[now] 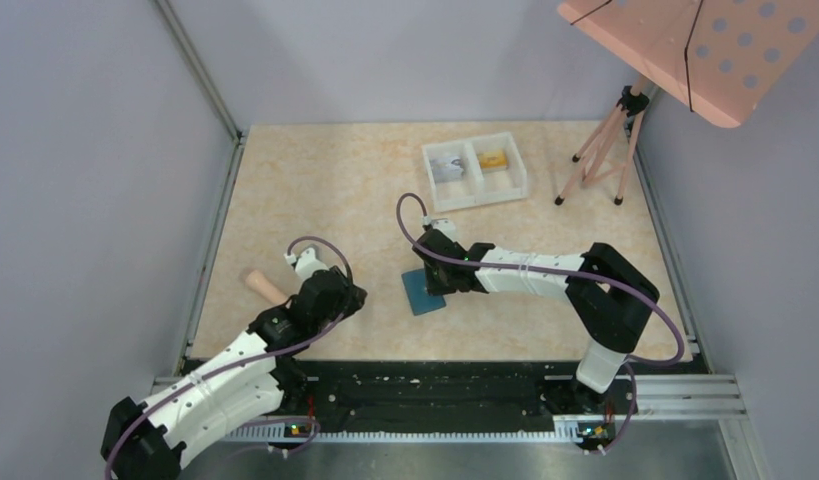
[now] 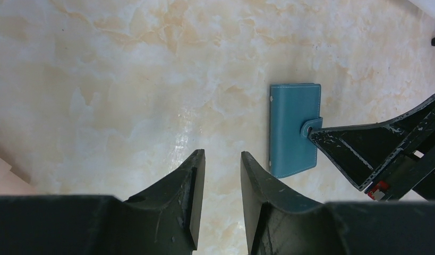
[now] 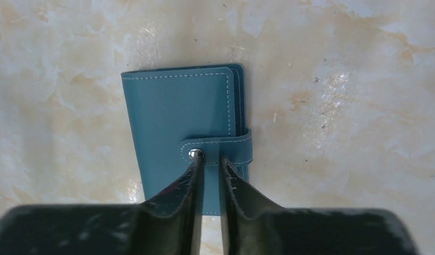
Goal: Take the credit cards out of the card holder
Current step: Open the card holder at the center of the board.
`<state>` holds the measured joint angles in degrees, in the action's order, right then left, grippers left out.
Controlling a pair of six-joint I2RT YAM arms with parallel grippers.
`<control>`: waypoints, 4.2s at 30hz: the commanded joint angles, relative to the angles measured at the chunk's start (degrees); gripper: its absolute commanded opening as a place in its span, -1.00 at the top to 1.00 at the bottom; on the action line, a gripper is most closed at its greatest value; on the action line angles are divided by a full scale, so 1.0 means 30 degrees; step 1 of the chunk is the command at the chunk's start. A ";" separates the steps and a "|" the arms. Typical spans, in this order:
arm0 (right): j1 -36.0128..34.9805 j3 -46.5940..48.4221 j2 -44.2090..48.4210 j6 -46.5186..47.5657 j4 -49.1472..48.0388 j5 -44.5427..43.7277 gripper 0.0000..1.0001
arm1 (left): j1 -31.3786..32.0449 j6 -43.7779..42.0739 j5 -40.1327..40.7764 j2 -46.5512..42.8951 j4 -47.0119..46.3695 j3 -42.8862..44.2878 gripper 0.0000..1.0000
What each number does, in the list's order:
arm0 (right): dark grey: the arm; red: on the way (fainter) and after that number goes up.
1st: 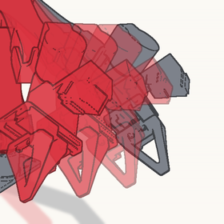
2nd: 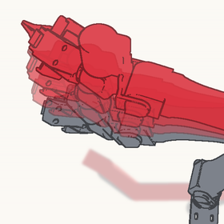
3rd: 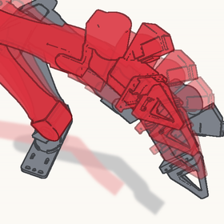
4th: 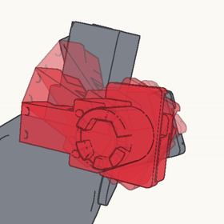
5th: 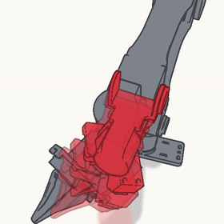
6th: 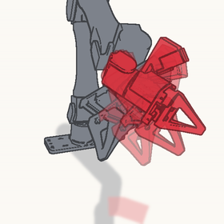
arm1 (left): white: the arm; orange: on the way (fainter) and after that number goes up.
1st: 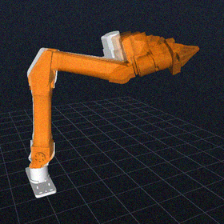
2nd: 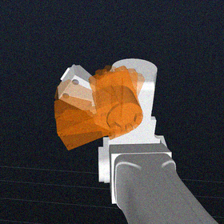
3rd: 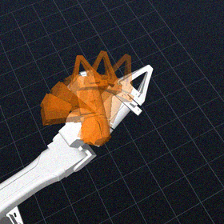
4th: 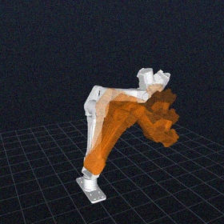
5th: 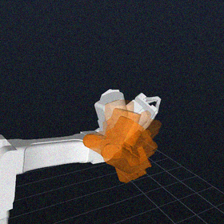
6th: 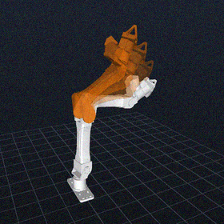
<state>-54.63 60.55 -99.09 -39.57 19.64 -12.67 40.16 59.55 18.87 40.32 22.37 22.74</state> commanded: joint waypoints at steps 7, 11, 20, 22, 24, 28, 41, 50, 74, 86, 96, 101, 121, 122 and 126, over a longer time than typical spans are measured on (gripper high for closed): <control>-0.0283 -0.0387 0.0488 0.0336 -0.0338 -0.0443 1.00 | -0.0057 0.0415 -0.0749 0.1061 -0.1662 -0.0498 0.27; -0.0250 -0.1014 0.1330 0.0279 -0.0914 -0.0297 1.00 | -0.0057 0.0395 -0.1656 0.1650 -0.2965 -0.0825 0.26; -0.0273 -0.2775 0.3366 0.0395 -0.2823 0.0469 1.00 | -0.0055 0.0101 -0.3480 0.4924 -0.5074 -0.0313 0.26; -0.0240 -0.3163 0.3854 0.0388 -0.3233 0.0572 1.00 | -0.0055 0.0112 -0.3859 0.5731 -0.5590 -0.0182 0.26; -0.0235 -0.3513 0.4350 0.0367 -0.3644 0.0702 1.00 | -0.0052 0.0079 -0.4272 0.6466 -0.6005 -0.0025 0.26; -0.0127 -0.4246 0.5280 0.0254 -0.4516 0.0987 1.00 | -0.0028 -0.0250 -0.5113 0.7639 -0.6613 0.0516 0.26; 0.0420 -0.5444 0.6491 0.0360 -0.5965 0.1899 1.00 | -0.0028 -0.0538 -0.6724 1.0906 -0.8339 0.1556 0.25; 0.0186 -0.1697 0.3052 0.0776 -0.2883 0.0495 0.43 | -0.0013 -0.0065 -0.1978 0.6908 -0.5231 0.0759 0.23; -0.1139 0.1236 -0.1549 0.0887 0.1303 -0.2027 0.71 | -0.0028 -0.0104 -0.0406 0.3473 -0.4458 -0.0374 0.22; -0.1123 -0.0688 0.0672 0.0854 -0.1227 -0.1720 1.00 | -0.0028 0.0058 -0.1650 0.5291 -0.5220 -0.0096 0.23; 0.0124 -0.2685 0.3967 0.0627 -0.2978 -0.0011 1.00 | -0.0028 -0.0029 -0.2278 0.5959 -0.5557 0.0284 0.23; 0.0969 -0.3865 0.6031 0.0336 -0.3568 0.0962 1.00 | -0.0028 -0.0658 -0.2788 0.6345 -0.5558 0.1014 0.20; 0.1169 -0.5046 0.8823 -0.0268 -0.5244 0.2707 1.00 | -0.0025 -0.2355 -0.4325 0.7445 -0.5163 0.2919 -0.17; 0.1201 -0.5017 0.8829 -0.0276 -0.5244 0.2725 1.00 | -0.0028 -0.2385 -0.4368 0.7472 -0.5167 0.2920 -0.18; 0.1198 -0.4867 0.8913 -0.0201 -0.5158 0.2911 1.00 | -0.0028 -0.2634 -0.4714 0.7409 -0.5362 0.2994 -0.21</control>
<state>-51.46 45.36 -73.82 -39.75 6.44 -4.75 40.16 53.34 6.20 62.63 8.16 29.32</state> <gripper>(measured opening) 0.022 0.597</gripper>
